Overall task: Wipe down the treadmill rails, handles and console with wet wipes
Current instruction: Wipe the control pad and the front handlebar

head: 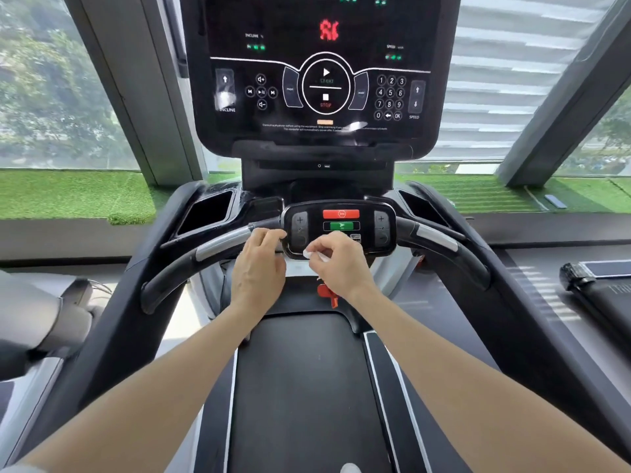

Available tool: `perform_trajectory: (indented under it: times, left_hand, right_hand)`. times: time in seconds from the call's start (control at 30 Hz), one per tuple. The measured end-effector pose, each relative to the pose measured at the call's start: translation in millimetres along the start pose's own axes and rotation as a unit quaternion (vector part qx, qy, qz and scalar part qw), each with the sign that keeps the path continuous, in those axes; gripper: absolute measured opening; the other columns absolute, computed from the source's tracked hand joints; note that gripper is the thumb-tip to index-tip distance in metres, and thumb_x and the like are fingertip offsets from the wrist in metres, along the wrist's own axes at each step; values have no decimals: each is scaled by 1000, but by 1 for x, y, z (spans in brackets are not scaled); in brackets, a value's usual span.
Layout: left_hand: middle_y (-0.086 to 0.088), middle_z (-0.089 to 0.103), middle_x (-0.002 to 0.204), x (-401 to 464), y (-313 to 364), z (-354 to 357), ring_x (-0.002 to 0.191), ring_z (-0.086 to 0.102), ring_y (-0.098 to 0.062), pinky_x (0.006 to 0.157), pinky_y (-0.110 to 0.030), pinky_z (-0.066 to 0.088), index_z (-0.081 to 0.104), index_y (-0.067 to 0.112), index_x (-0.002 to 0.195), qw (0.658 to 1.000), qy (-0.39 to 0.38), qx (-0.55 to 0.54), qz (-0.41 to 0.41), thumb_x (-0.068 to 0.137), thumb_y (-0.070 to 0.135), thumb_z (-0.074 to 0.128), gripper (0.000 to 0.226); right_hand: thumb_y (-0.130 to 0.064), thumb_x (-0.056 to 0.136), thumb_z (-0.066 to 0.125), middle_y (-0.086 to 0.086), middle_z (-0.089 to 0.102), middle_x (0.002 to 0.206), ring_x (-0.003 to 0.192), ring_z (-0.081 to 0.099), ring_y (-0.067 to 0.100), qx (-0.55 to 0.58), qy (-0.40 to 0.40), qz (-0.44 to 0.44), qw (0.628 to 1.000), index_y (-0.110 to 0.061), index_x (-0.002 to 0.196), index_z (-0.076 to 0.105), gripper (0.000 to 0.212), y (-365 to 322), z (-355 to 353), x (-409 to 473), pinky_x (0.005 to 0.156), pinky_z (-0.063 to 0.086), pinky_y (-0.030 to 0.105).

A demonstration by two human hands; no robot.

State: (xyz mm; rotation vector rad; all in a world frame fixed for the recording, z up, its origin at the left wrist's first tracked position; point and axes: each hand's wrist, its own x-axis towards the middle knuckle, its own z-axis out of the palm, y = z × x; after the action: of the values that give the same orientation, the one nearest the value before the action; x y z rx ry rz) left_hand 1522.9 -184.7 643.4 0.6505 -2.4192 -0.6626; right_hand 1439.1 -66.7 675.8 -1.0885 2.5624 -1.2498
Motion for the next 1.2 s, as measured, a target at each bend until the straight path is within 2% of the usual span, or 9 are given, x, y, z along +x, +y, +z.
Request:
perform_trajectory:
  times: [0.1,0.23,0.33,0.47,0.63,0.8,0.97,1.2]
  left_hand:
    - [-2,52,123,-2,-12,-6,109,52,-23,83,-37,47,55,13,121,1000,-3,-9,-30,87,1,54,36]
    - [-1,49,127,-4,-22,-11,104,54,-23,82,-41,49,54,14,123,998,-14,-11,-52,89,3,54,36]
    - [0,49,128,-4,-24,-12,102,56,-23,83,-43,49,55,14,123,998,-19,-16,-55,89,4,54,35]
    - [0,48,126,-4,-25,-10,101,56,-22,82,-42,49,55,15,122,998,-27,-27,-54,89,4,53,35]
    - [2,49,122,-1,-21,-5,105,54,-20,83,-39,49,54,16,122,998,-47,-34,-38,89,3,54,36]
    - [3,47,125,-1,-14,-3,109,52,-17,81,-36,49,53,17,125,997,-63,-33,-34,90,4,53,36]
    - [3,47,124,-1,-11,-3,108,52,-18,83,-35,49,52,17,125,997,-62,-33,-33,90,4,54,38]
    - [4,47,124,-3,-8,-5,110,52,-17,84,-37,49,53,17,124,997,-58,-36,-29,88,3,53,38]
  right_hand:
    - [-5,86,59,9,60,99,89,57,19,-44,-21,-32,998,-5,92,71,14,-12,11,7,78,43,21]
    - [-6,90,53,14,55,102,89,57,27,-105,-29,-38,993,0,96,70,20,-22,27,17,78,46,32]
    - [-9,93,48,13,51,102,85,56,25,-165,-26,-32,985,1,97,67,22,-23,37,20,65,34,21]
    - [-10,93,47,15,52,98,78,52,26,-184,5,-14,983,1,92,65,20,-22,44,17,64,28,21]
    - [-12,95,46,12,54,102,89,58,26,-223,-26,-18,974,-2,99,65,22,-23,39,16,67,34,23]
    - [-9,94,49,11,57,107,97,59,25,-265,-50,-45,962,-6,110,63,22,-25,32,10,78,44,27]
    - [-5,95,47,11,54,106,95,59,26,-312,-74,-56,946,-7,109,63,22,-25,27,12,72,40,25]
    - [0,94,42,13,49,107,97,55,29,-345,-91,-45,933,0,102,60,20,-23,18,11,71,36,28]
